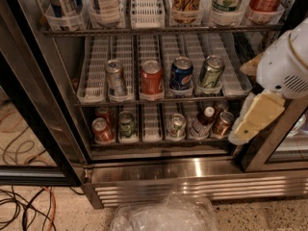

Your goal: Pick coke can from bottom shelf of fridge

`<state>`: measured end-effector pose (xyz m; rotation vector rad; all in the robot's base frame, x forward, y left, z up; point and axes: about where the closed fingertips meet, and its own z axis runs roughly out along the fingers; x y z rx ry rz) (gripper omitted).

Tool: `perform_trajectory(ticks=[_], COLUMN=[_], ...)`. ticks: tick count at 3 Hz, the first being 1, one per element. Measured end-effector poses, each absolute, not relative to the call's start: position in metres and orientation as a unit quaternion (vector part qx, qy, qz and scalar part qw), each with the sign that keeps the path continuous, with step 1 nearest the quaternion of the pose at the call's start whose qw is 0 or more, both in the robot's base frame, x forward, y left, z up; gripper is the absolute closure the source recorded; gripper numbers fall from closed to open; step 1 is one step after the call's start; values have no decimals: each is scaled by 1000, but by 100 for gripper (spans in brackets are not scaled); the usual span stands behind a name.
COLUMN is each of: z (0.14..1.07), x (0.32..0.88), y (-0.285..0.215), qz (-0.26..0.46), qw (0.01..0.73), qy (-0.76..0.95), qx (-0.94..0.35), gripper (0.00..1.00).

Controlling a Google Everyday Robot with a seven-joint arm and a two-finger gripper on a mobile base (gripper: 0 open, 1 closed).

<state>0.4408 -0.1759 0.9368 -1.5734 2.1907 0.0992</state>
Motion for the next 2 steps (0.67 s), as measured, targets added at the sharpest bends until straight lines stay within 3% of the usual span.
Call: perform_trajectory(ticks=[1,2], z=[920,920], x=[461,461], y=[-120,-120], qz=[85,85], qw=[273,273], qy=[753,753], qx=[-593,-593], gripper=[0,0])
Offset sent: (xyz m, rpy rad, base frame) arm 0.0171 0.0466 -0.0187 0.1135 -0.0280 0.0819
